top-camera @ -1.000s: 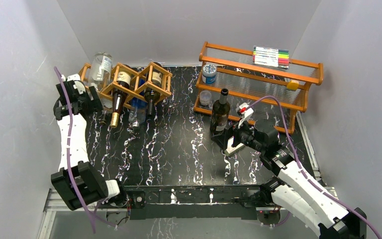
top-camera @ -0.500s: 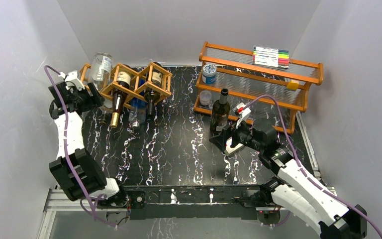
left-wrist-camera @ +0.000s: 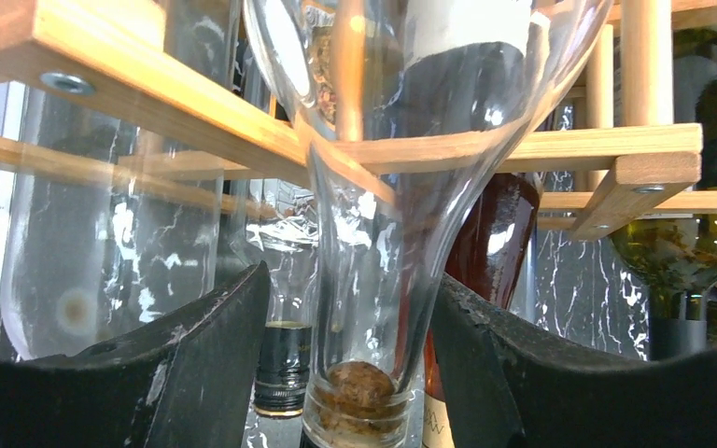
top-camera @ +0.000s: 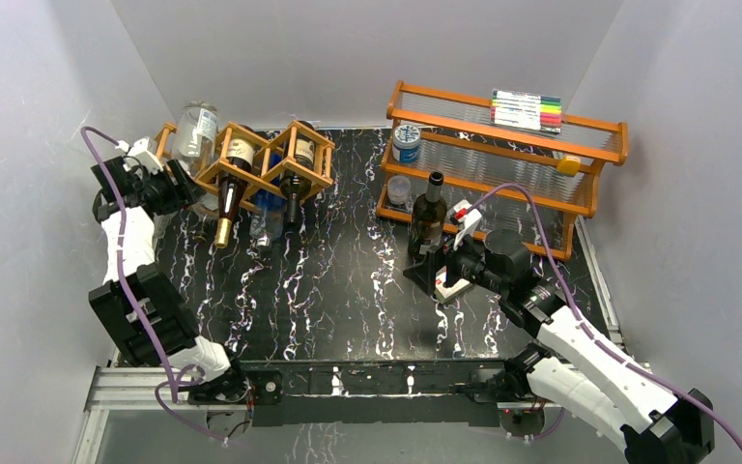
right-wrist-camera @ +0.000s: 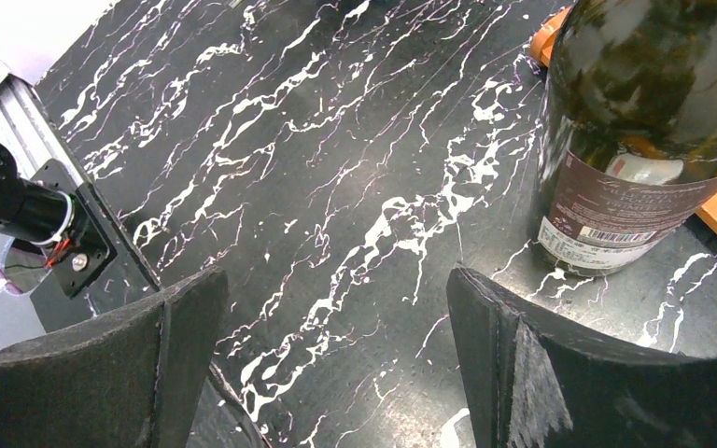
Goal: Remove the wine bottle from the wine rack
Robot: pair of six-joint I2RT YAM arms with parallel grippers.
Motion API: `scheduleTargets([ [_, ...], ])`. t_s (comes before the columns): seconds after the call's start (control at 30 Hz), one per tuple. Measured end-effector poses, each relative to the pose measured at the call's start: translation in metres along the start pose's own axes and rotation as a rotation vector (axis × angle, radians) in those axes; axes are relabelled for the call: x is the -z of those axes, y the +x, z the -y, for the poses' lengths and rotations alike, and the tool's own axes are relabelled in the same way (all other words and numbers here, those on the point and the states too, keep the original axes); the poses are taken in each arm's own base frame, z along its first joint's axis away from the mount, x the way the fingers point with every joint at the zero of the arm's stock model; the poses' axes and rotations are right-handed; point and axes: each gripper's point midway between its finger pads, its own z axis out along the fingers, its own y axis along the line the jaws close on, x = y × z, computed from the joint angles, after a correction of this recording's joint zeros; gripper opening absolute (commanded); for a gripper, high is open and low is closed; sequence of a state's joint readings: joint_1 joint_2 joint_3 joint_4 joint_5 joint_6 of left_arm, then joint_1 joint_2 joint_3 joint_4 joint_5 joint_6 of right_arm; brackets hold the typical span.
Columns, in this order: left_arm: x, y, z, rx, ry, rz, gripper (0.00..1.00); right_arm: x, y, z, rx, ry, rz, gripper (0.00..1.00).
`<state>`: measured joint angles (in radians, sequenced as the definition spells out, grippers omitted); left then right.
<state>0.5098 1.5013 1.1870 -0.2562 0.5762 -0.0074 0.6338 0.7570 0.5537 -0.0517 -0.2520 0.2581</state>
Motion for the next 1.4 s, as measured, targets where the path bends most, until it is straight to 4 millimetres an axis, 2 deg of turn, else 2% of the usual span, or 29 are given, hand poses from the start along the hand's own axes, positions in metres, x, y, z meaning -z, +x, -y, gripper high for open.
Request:
scheduleTargets([
  [0.3,-0.001,-0.011,0.005,0.008,0.04,0.025,0.42,-0.003,0.004,0.003,-0.003,0.012,-0.014,0.98],
  [0.5,-0.001,-0.012,0.014,0.016,0.085,0.024,0.23,-0.003,0.004,0.003,0.0,0.014,-0.014,0.98],
  [0.57,-0.001,-0.012,0.015,0.029,0.091,0.024,0.14,-0.003,0.004,0.003,0.0,0.015,-0.015,0.98],
  [0.77,0.001,-0.013,0.02,0.072,0.104,0.027,0.0,-0.005,0.006,0.005,-0.003,0.021,-0.024,0.98],
  [1.07,0.013,-0.019,0.031,0.178,0.107,0.069,0.0,-0.004,0.0,0.002,0.0,0.016,-0.014,0.98],
  [1.4,0.019,-0.024,0.05,0.406,0.171,0.082,0.0,-0.008,-0.001,0.003,-0.004,0.019,-0.026,0.98],
])
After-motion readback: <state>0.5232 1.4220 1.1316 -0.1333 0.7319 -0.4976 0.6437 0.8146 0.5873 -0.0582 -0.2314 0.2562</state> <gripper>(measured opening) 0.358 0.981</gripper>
